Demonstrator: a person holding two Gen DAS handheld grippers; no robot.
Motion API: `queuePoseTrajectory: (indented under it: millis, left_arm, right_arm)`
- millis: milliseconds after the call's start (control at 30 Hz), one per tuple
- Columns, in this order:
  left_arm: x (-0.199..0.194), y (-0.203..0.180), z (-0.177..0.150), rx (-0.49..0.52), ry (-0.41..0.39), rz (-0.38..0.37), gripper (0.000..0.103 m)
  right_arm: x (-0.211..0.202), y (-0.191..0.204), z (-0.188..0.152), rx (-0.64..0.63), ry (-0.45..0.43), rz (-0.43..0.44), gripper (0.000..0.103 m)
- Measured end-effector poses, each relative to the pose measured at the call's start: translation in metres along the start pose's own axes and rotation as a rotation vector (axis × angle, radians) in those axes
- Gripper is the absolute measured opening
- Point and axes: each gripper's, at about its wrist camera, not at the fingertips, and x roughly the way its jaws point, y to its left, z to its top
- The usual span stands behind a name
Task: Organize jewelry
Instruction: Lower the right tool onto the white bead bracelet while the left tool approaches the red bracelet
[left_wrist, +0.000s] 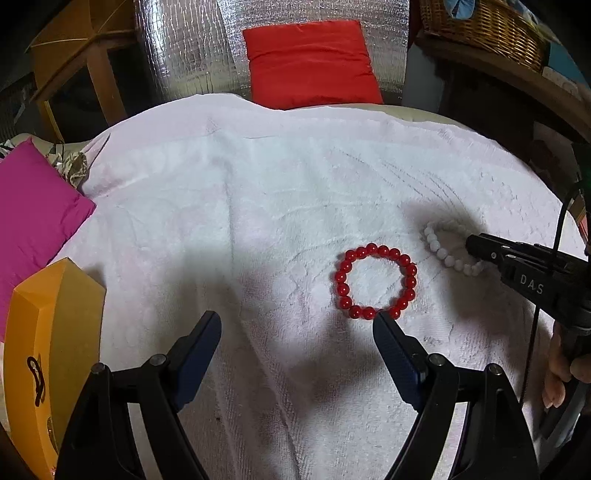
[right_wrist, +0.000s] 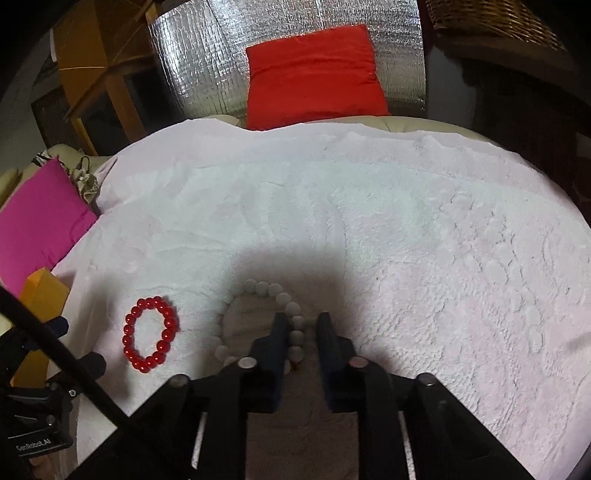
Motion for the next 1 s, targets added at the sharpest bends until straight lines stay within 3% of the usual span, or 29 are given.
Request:
queuePoseTrajectory:
  millis: [300, 667, 1000]
  left_arm:
    - [-0.002, -0.002, 0.000, 0.014, -0.004, 0.017, 0.085]
    - [-0.002, -0.003, 0.000, 0.009, -0.020, 0.035, 0.085]
    - [0.001, -0.021, 0.009, 0.043, -0.071, -0.001, 0.085]
  right_arm:
    - [-0.006, -0.001, -0.004, -0.014, 0.027, 0.007, 0.012]
    - [-0.020, 0.009, -0.015, -0.068, 0.052, -0.062, 0.012]
    - [-0.019, 0.009, -0.018, -0.092, 0.050, -0.098, 0.012]
